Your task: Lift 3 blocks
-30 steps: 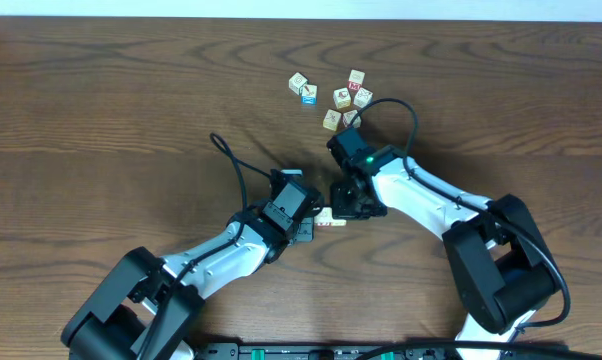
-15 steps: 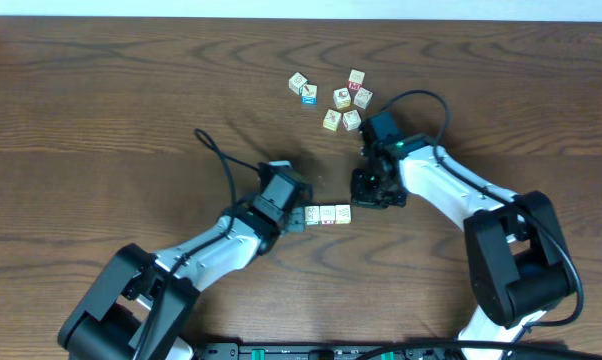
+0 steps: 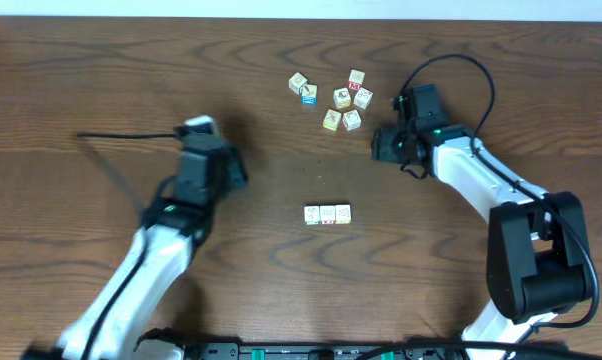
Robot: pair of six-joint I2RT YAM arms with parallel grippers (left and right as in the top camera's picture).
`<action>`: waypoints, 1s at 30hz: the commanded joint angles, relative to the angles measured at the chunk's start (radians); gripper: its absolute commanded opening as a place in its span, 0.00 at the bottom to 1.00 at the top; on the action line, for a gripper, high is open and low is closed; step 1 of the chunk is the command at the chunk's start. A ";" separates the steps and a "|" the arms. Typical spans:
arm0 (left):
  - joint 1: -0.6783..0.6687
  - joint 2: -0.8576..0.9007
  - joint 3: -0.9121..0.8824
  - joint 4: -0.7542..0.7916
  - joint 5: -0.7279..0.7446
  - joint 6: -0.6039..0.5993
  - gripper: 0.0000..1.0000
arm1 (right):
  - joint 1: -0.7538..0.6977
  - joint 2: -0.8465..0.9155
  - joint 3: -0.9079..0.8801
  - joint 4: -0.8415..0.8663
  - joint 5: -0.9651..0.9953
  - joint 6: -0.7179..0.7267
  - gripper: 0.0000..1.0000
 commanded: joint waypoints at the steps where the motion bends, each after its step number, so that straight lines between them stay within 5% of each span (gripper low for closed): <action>1: 0.047 -0.152 0.026 -0.018 -0.010 0.053 0.70 | -0.016 -0.025 0.014 0.001 0.100 -0.031 0.99; 15: 0.066 -0.323 0.026 -0.027 -0.012 0.071 0.76 | -0.014 -0.025 0.014 -0.023 0.109 -0.030 0.99; 21: 0.072 -0.315 0.026 0.013 -0.154 0.116 0.76 | -0.014 -0.025 0.014 -0.022 0.109 -0.030 0.99; 30: 0.073 -0.603 -0.101 0.042 -0.213 0.160 0.76 | -0.014 -0.025 0.014 -0.022 0.109 -0.030 0.99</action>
